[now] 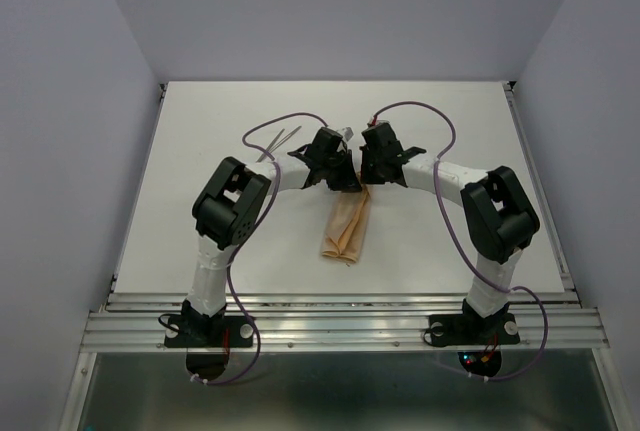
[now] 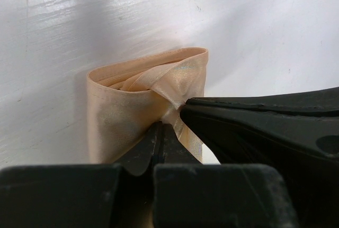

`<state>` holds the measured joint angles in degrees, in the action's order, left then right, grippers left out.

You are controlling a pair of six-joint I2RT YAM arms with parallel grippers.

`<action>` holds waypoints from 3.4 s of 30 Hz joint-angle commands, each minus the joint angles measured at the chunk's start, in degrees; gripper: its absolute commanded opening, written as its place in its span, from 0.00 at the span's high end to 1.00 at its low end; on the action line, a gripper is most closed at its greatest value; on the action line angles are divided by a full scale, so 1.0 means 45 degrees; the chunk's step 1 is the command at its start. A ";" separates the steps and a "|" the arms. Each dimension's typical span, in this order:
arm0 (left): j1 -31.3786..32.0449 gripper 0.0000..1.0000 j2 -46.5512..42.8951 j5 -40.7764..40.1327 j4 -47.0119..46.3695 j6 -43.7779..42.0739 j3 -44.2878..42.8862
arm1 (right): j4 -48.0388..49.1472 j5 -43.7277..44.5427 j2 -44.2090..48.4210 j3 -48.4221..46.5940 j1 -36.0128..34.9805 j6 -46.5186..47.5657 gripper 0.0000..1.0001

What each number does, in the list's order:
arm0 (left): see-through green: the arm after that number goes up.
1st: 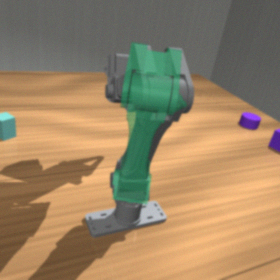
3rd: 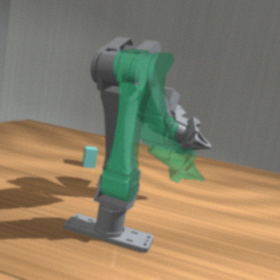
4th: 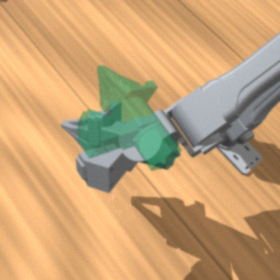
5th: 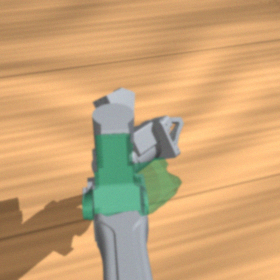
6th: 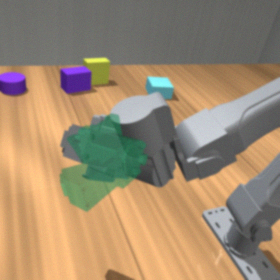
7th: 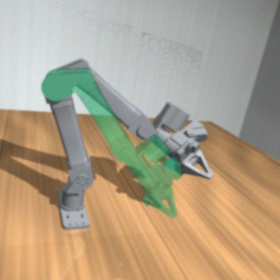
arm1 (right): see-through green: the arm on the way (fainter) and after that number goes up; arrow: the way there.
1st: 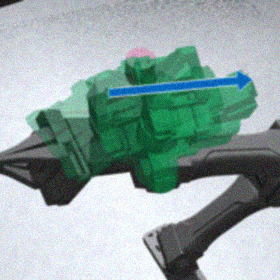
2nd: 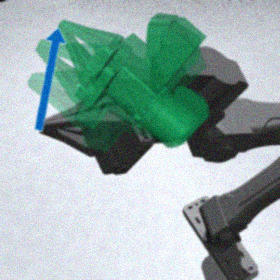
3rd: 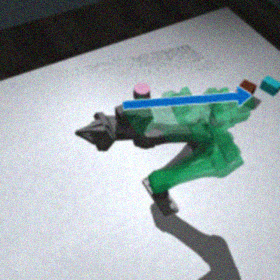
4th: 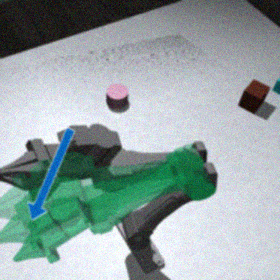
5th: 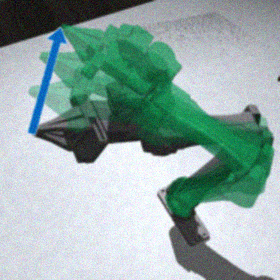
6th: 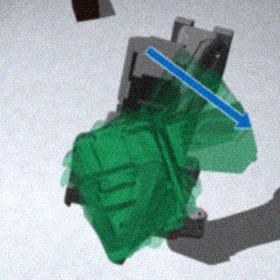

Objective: Fold the napkin into a case and place the utensils inside
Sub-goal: Stuff the top corner of the smaller-rectangle-folded napkin into the folded napkin, then smooth out the smaller rectangle-folded napkin at the center of the board.

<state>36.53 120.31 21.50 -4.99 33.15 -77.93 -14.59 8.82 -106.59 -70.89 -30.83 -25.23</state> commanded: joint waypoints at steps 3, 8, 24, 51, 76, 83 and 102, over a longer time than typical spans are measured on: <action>-0.0013 1.00 0.0236 0.0359 -0.0472 0.0095 -0.0631 | 0.0273 -0.0143 0.0443 -0.0437 -0.0102 -0.0095 0.99; -0.0013 1.00 0.0451 0.0554 -0.0589 0.0173 -0.0865 | 0.0332 -0.0474 0.0483 -0.0476 -0.0102 -0.0193 0.99; -0.0013 1.00 -0.0230 0.0790 -0.1371 0.0642 -0.0359 | 0.0351 -0.0261 0.0248 -0.0340 -0.0102 -0.0505 0.99; -0.0501 1.00 -0.1288 -0.0070 -0.0863 -0.0022 0.1674 | 0.0391 -0.0397 -0.0045 -0.0555 -0.0102 -0.0545 0.99; -0.0384 1.00 -0.1774 0.0165 -0.0434 0.0076 0.1029 | 0.0078 0.0462 0.2434 0.0655 -0.0102 -0.0992 0.48; -0.0229 1.00 -0.3392 -0.0945 0.0794 -0.0430 0.1282 | 0.0213 -0.0530 0.4307 0.3268 -0.0102 -0.2066 0.45; 0.2525 0.50 -0.5369 -0.5986 0.4957 -0.1955 0.2025 | 0.3886 -0.4284 0.4585 0.7160 -0.0102 -0.4568 0.52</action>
<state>46.00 99.53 0.54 13.15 26.89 -69.34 -3.44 -7.73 -85.36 -39.00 -30.83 -43.92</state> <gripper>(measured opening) 0.459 0.487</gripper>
